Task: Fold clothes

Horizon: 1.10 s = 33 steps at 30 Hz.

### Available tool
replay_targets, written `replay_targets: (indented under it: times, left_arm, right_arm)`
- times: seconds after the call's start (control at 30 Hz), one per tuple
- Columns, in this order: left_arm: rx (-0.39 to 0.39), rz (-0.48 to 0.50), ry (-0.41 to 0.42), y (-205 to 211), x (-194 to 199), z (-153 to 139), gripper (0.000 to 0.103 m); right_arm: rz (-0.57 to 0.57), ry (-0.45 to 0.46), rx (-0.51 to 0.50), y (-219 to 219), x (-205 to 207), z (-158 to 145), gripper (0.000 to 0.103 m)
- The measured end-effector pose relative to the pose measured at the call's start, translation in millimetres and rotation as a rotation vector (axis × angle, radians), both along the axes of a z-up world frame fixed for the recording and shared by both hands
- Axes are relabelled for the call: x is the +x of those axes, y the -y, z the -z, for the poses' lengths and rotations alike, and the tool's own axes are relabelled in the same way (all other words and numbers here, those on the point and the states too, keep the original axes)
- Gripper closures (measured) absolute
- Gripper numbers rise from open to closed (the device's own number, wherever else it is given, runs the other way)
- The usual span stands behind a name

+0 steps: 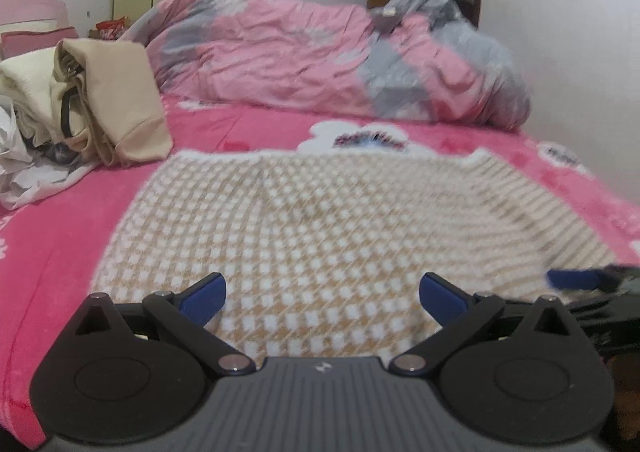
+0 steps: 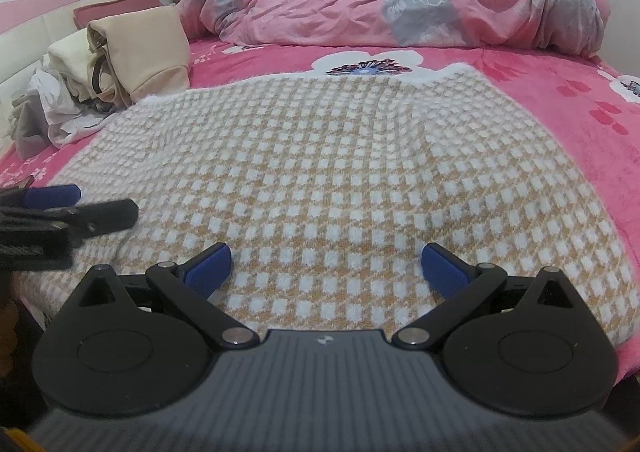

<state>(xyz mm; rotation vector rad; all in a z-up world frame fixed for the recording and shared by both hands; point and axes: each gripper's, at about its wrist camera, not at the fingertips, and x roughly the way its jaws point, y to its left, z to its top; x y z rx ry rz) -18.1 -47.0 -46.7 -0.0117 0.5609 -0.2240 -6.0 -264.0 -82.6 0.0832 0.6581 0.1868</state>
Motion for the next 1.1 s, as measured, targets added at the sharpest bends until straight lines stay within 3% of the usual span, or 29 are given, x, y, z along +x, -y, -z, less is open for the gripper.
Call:
replay_targets:
  times: [0.2,0.37,0.6,0.77,0.9,1.0,1.1]
  left_arm:
    - [0.054,-0.038,0.045,0,-1,-7,0.0]
    - [0.11,-0.126,-0.079,-12,17,13,0.0]
    - [0.047,-0.102,-0.093,-26,20,11,0.0]
    - [0.004,-0.098,-0.112,-33,24,10,0.0]
    - [0.018,-0.1,-0.111,-31,23,11,0.0]
    - [0.042,-0.091,-0.107,-29,22,11,0.0]
    - [0.02,-0.095,-0.109,-34,22,8,0.0]
  right_arm:
    - [-0.011,0.011,-0.005,1,-2,2,0.001]
    - [-0.024,0.026,-0.017,1,-4,5,0.001]
    - [-0.051,0.012,-0.058,1,-2,-4,0.003]
    - [-0.125,0.138,-0.085,-10,-24,-23,0.003]
    - [-0.192,0.098,-0.19,-30,-29,4,0.002]
    - [-0.175,0.074,-0.088,-17,-25,9,0.001]
    - [-0.195,0.098,-0.124,-22,-27,-9,0.003]
